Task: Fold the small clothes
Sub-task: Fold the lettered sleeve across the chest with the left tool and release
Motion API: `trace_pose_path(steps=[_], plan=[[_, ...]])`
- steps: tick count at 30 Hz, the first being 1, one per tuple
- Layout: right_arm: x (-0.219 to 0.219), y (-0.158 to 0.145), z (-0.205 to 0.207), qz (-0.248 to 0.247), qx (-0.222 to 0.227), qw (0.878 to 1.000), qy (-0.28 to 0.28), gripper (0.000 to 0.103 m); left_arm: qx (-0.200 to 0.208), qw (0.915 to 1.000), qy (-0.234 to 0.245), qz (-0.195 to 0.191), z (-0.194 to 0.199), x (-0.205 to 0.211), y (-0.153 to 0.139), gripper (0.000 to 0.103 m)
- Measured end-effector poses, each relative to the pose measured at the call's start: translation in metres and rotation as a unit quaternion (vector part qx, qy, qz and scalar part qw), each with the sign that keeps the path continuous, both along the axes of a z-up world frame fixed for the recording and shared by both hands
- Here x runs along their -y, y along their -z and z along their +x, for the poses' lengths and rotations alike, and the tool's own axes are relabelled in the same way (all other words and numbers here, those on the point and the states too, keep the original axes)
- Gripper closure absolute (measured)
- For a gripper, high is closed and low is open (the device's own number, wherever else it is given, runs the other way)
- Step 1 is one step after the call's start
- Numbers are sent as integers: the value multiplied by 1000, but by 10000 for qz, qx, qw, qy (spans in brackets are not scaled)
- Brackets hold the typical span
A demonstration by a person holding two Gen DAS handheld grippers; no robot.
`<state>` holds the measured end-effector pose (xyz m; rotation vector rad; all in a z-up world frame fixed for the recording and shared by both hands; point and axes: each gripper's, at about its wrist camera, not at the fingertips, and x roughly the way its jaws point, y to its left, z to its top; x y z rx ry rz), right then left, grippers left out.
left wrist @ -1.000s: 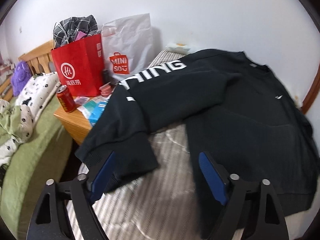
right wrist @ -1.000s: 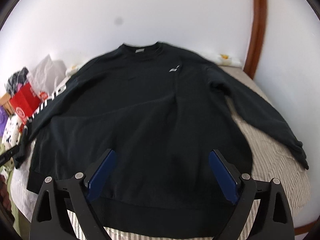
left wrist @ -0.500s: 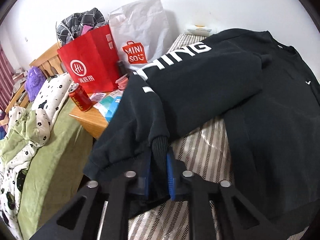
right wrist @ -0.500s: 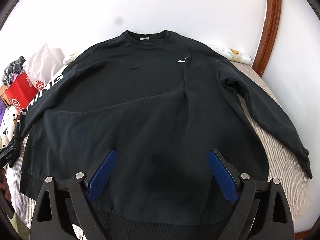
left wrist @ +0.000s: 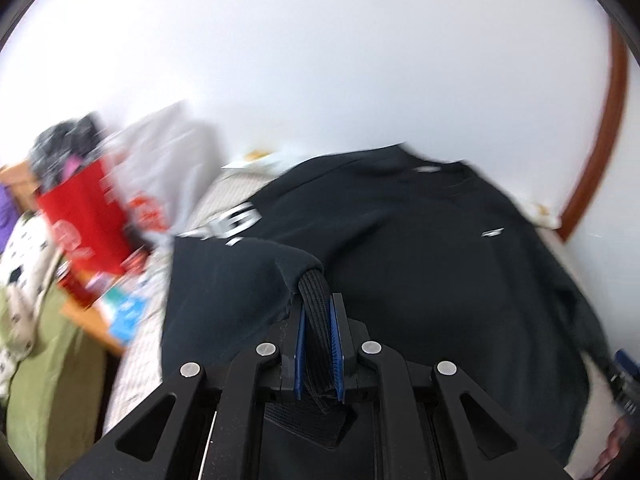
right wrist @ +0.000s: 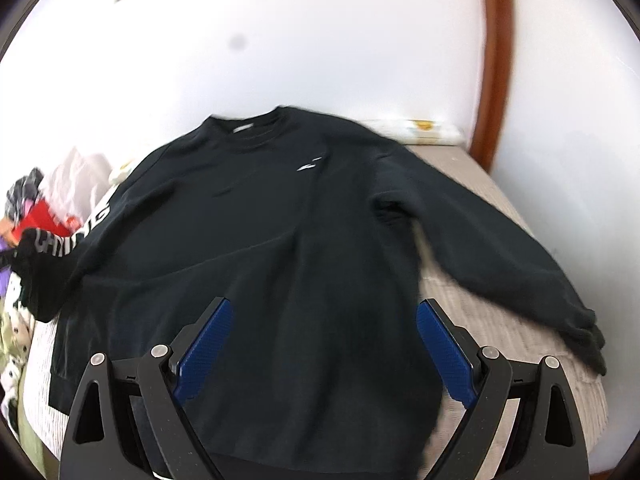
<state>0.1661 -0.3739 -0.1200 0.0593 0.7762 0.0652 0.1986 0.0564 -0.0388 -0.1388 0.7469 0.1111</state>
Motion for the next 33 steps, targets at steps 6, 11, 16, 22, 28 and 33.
trace_pose_path(steps=[6,11,16,22,28,33], plan=[[52,6,-5,-50,52,9995,302,11,48,9971,740,-178,59,81,-10,92],[85,24,0,49,-167,9984,543,11,-68,9931,1142,-264,91,137,3,92],[96,39,10,49,-365,9974,616,11,-274,9897,1331,-450,107,162,20,92],[80,36,19,-17,-392,9985,373,11,-311,9887,1417,-378,101,157,21,68],[36,21,33,20,-259,9996,-122,11,-6,9940,1090,-125,72,106,7,45],[0,22,42,-71,-326,9986,-413,20,-210,9984,522,14,40,41,17,45]])
